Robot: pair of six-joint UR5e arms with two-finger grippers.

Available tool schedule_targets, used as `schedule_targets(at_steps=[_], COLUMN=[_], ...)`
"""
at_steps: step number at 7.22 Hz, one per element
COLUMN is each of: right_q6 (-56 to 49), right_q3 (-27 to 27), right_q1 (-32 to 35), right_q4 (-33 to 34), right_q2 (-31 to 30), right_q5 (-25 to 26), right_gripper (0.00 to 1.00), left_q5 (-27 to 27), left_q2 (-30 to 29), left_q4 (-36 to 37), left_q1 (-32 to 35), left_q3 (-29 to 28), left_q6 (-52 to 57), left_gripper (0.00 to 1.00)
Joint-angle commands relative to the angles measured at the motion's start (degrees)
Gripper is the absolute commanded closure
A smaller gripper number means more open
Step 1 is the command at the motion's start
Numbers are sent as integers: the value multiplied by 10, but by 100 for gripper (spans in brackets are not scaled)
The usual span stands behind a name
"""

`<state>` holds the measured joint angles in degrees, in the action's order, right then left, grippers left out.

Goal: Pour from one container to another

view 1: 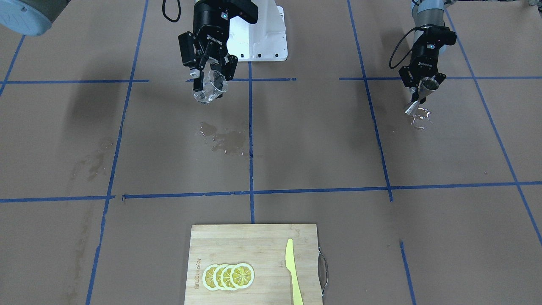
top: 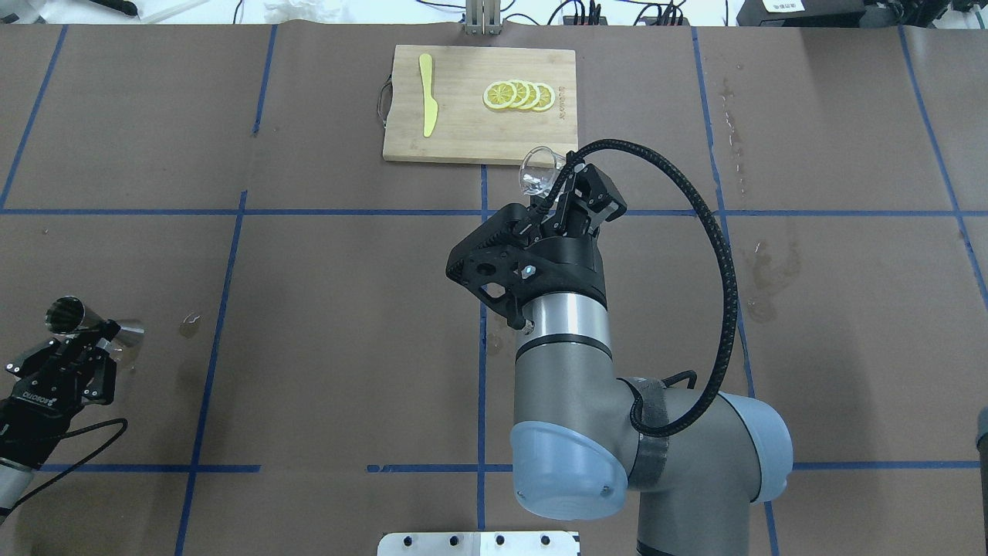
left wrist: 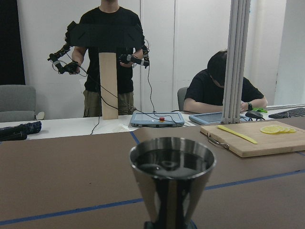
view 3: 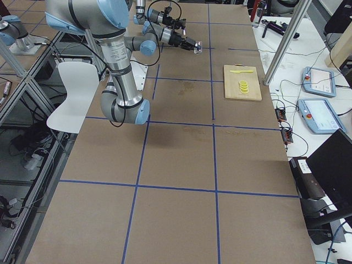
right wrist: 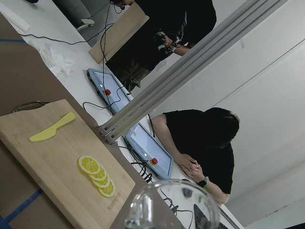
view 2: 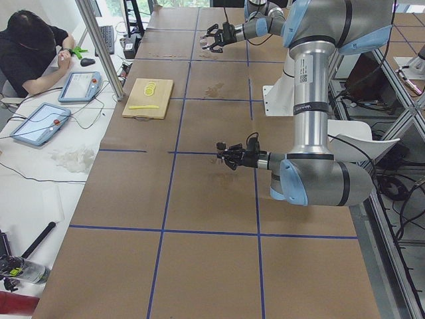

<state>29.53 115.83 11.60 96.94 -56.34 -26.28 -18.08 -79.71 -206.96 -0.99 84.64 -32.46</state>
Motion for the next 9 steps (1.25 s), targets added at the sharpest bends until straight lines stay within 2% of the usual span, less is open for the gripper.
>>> schedule_targets(at_steps=[1, 6, 9], right_q6=[0, -1, -1], right_q3=[3, 3, 3], right_q1=[0, 0, 0], right_q4=[0, 0, 0], right_q2=[-1, -2, -2], right_q5=[0, 0, 0], right_gripper=[100, 100, 100], left_q5=[2, -3, -3], left_q2=[-8, -54, -56], left_q4=[-2, -8, -16], left_q1=[-2, -2, 0], left_q3=[0, -7, -8], left_q6=[4, 36, 30], left_gripper=[100, 100, 100])
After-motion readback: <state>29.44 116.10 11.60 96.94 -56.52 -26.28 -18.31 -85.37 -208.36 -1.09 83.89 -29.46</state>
